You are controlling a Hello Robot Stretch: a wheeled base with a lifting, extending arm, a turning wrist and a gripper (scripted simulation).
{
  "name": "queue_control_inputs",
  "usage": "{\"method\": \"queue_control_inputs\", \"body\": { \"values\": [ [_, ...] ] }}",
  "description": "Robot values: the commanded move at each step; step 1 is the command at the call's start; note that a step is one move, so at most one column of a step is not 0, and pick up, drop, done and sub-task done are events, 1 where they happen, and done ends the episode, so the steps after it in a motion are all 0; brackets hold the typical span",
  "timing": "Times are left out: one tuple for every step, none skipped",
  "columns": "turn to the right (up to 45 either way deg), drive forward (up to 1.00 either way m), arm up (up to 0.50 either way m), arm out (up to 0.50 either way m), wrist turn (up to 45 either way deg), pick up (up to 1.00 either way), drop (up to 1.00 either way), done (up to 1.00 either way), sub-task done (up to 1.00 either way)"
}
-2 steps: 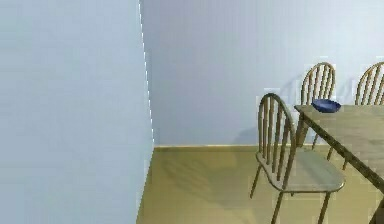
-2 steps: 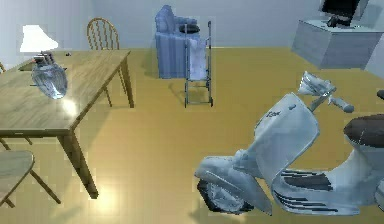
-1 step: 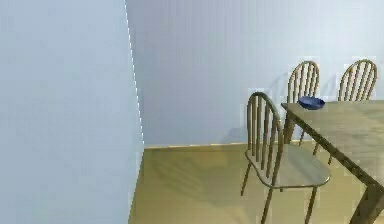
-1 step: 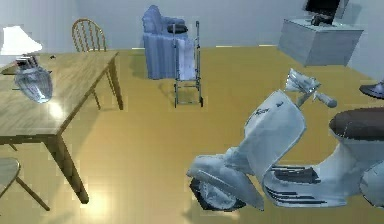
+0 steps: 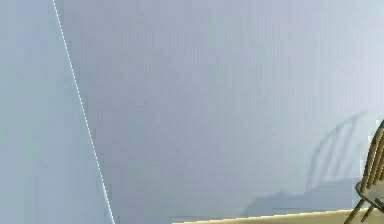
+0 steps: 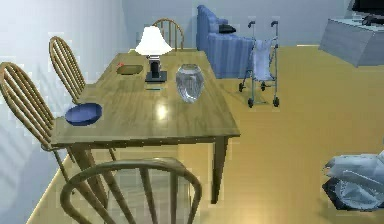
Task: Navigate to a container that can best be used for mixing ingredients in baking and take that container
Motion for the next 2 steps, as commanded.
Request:
{"method": "queue_control_inputs", "body": {
  "values": [
    [0.0, 0.25, 0.00, 0.00, 0.0, 0.00, 0.00, 0.00, 0.00],
    [-15.0, 0.00, 0.00, 0.00, 0.0, 0.00, 0.00, 0.00, 0.00]
  ]
}}
